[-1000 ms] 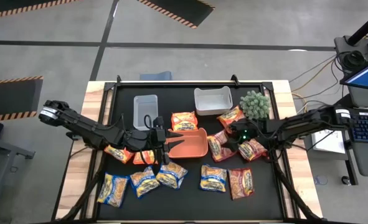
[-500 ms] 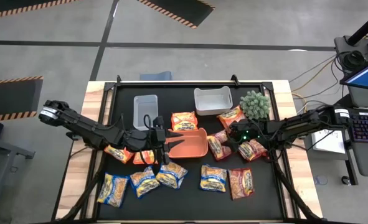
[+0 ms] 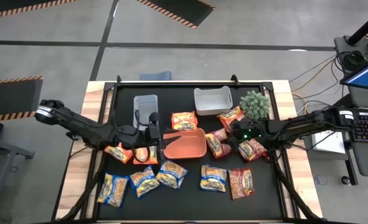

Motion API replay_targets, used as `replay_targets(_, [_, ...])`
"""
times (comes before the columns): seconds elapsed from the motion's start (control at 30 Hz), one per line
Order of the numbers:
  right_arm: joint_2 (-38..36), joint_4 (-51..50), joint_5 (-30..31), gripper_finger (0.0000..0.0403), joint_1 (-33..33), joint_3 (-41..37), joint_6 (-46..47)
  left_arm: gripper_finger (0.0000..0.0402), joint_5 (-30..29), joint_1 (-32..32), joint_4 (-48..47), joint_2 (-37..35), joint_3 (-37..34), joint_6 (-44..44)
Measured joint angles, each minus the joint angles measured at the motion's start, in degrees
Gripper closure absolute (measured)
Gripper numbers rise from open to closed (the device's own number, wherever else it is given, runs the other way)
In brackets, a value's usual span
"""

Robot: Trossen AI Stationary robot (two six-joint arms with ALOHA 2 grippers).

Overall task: Sort Maruchan noodles
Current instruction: Put the red noodle packet into the orange bin

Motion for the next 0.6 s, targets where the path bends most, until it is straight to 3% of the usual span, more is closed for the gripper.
replay_targets(0.37, [-11.6,-3.6,-0.1,0.0343,0.0,2.1,0.9,0.0325,-12.5,-0.1,-15.8,-9.1,0.0,-1.1])
replay_targets(0.47, [-13.9,-11.8,1.1,0.0343,0.0,6.9,-1.8,0.0325,-12.2,-0.1,-20.2,-9.6,0.0,-3.6])
replay_targets(0.6, [-14.2,-22.6,4.6,0.0343,0.0,15.7,-8.5,0.0325,-6.5,-0.2,-27.5,-9.4,-0.1,-7.5])
